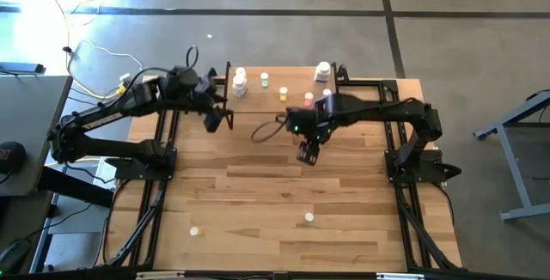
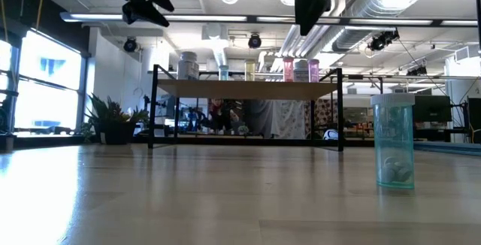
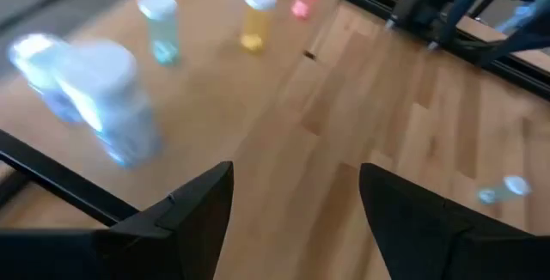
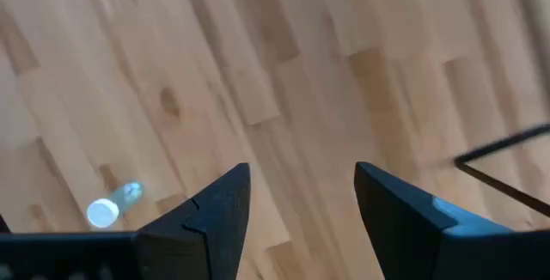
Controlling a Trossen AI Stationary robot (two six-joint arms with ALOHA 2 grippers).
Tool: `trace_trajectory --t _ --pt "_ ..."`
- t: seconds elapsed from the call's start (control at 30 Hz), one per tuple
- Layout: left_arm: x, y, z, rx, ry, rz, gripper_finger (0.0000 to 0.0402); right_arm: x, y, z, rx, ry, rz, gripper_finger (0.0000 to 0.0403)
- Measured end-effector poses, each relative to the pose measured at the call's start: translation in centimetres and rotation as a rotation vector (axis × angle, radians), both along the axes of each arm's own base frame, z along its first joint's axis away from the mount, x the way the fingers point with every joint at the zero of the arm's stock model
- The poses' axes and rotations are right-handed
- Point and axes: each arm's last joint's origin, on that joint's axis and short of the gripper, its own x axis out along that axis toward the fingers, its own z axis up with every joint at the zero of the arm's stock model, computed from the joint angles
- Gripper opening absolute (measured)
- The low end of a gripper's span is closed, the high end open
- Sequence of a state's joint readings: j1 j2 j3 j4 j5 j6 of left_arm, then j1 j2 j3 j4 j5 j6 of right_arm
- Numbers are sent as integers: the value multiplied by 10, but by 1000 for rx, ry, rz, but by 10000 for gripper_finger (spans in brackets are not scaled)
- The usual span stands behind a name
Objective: Pick and place medicine bottles onto shelf by color
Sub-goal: Put the blue pill bottle on the shelf
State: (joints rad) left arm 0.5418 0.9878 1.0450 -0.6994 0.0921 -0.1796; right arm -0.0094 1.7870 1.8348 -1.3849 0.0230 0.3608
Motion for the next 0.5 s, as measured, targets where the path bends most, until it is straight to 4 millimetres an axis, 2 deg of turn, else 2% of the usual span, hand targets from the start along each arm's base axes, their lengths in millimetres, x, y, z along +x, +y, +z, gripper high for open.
trace_trajectory --t 0.27,0.5 --pt "4 -44 -18 -52 3 -19 243 2 50 -30 59 17 164 201" --pt "8 -79 -34 -100 18 -12 243 -5 99 -49 70 19 354 201"
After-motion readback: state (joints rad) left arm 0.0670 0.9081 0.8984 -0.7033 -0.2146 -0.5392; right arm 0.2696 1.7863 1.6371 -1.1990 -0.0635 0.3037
